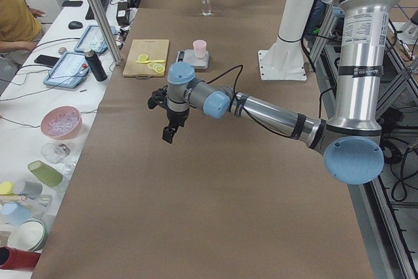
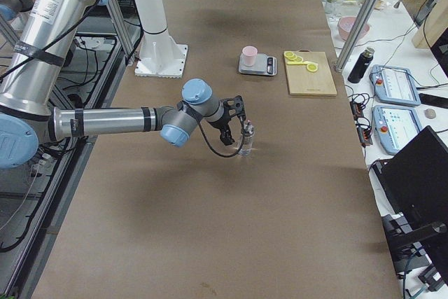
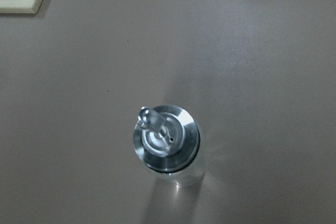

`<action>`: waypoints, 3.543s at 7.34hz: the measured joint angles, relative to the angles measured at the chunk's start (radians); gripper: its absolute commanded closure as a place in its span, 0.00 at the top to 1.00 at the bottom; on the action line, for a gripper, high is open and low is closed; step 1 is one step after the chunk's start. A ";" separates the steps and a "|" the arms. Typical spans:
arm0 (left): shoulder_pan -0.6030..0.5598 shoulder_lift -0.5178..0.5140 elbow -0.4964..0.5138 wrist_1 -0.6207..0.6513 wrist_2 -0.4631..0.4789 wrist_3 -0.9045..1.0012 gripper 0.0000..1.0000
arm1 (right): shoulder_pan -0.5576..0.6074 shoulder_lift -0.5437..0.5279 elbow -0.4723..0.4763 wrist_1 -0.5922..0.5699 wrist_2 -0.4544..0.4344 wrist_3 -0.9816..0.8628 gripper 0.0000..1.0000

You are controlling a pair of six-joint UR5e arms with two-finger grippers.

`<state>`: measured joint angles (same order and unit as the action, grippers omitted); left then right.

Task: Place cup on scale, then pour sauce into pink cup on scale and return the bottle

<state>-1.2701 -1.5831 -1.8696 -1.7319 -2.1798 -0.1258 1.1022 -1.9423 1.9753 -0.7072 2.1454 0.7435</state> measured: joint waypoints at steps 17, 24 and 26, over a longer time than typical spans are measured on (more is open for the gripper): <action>0.000 -0.002 0.007 -0.002 -0.007 0.008 0.97 | 0.281 0.390 -0.073 -0.824 0.181 -0.348 1.00; -0.109 -0.008 0.149 0.008 -0.087 0.142 0.98 | 0.386 0.467 -0.290 -0.813 0.172 -0.538 1.00; -0.111 -0.009 0.171 0.009 -0.089 0.131 0.98 | 0.394 0.459 -0.318 -0.814 0.171 -0.543 1.00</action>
<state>-1.3815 -1.5923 -1.6986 -1.7229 -2.2685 0.0048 1.4960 -1.4829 1.6573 -1.5212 2.3168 0.2001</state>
